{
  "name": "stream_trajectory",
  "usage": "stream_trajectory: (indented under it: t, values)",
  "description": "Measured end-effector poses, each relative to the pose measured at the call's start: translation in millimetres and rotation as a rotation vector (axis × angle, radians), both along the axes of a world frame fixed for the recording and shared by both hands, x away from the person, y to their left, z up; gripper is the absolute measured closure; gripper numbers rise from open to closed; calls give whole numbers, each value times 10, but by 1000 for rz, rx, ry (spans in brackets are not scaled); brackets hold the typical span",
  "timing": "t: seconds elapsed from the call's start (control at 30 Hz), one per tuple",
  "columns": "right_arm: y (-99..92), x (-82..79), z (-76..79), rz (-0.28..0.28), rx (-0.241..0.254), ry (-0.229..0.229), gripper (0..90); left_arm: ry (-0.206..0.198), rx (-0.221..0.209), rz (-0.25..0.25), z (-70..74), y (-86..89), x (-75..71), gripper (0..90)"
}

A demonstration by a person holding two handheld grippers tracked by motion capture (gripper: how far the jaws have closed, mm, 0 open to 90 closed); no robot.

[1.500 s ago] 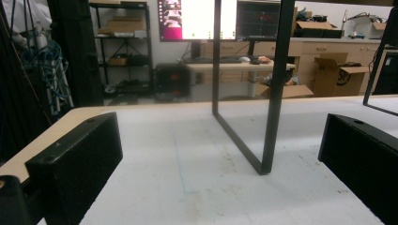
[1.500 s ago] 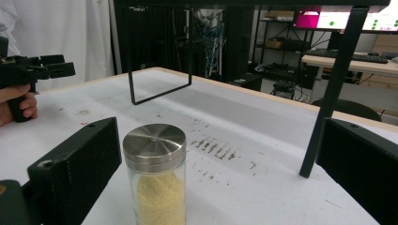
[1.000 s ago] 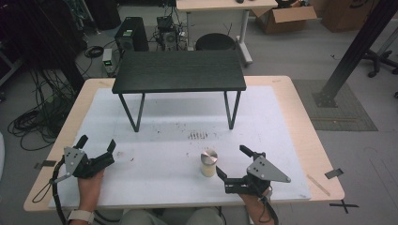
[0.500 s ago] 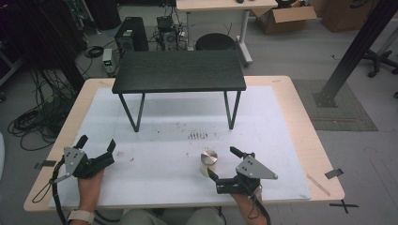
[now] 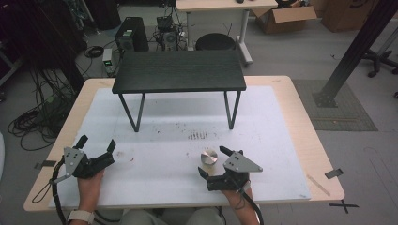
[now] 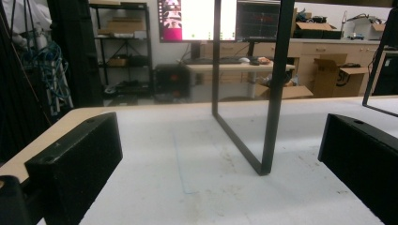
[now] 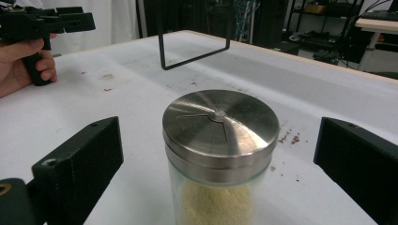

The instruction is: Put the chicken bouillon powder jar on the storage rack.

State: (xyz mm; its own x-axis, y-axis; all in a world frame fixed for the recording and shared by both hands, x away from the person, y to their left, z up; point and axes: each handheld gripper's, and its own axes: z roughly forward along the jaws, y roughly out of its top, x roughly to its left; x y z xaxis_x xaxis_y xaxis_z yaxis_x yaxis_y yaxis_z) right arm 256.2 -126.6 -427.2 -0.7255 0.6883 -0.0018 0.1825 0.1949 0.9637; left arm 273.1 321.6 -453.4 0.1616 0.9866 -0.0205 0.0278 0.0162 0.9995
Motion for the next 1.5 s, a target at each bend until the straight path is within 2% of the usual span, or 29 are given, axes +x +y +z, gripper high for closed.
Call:
stream_trajectory:
  t: [0.4,0.67,0.9,1.17,1.4,1.5]
  values:
    - [75,91,-65,5,-7,30,28,1,-1,0,0,1,0,4]
    - [99,125,-81,12,-8,57,69,2,-1,0,0,2,2,4]
    - [79,134,-112,23,-18,69,130,2,-2,-1,0,2,1,4]
    - [37,128,-119,38,9,74,235,0,-3,0,0,2,1,4]
    - [18,127,-125,41,21,80,273,1,-4,-1,0,2,1,4]
    - [11,119,-123,50,25,70,321,0,-5,-1,0,3,1,4]
